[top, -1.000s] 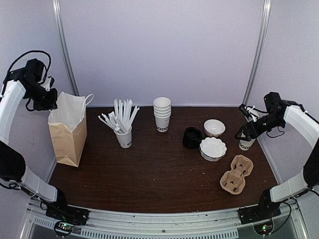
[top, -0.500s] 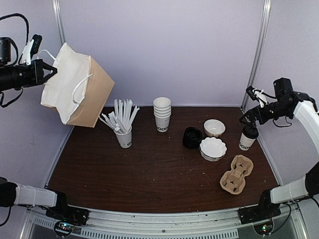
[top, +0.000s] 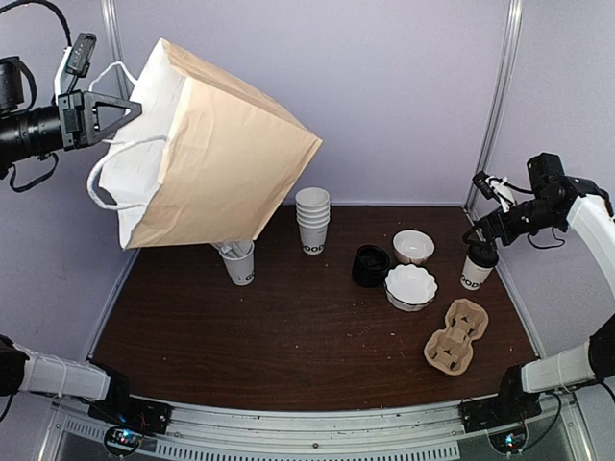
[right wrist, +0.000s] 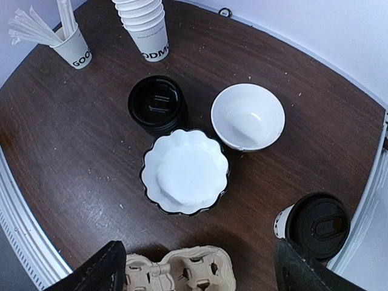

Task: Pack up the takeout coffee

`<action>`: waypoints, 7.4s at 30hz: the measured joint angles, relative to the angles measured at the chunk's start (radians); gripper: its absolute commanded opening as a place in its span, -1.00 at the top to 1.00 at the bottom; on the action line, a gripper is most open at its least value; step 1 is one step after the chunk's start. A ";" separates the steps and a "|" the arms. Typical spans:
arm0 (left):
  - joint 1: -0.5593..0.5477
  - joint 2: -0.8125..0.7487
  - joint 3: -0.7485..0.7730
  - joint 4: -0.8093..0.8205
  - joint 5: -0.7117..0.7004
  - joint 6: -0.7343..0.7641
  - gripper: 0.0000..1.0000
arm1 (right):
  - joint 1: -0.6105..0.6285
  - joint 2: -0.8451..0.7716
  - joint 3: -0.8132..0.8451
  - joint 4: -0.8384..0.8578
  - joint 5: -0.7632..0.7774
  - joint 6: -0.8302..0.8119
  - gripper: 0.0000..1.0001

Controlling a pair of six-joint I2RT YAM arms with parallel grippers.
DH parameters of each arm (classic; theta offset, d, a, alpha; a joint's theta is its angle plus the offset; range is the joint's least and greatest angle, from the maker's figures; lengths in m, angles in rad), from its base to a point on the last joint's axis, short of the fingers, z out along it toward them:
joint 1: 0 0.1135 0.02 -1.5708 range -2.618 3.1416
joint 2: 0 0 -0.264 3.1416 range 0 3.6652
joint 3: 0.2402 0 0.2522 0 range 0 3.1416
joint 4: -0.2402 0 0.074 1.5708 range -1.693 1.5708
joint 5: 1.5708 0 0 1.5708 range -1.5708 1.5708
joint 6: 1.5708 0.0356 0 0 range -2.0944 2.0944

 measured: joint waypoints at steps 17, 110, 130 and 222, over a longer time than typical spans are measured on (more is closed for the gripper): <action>-0.388 0.268 -0.197 -0.004 0.074 0.121 1.00 | 0.020 -0.119 -0.257 -0.256 0.214 -0.523 -0.13; -0.424 0.734 0.060 -0.237 -0.131 0.374 0.42 | 0.358 0.125 -0.433 -0.010 0.423 -0.845 0.20; -0.424 0.737 0.060 -0.237 -0.130 0.377 0.42 | 0.358 0.137 -0.460 0.003 0.465 -0.863 0.15; -0.492 0.806 0.163 -0.316 0.137 0.298 1.00 | 0.880 0.278 0.362 0.127 -0.295 -0.049 0.41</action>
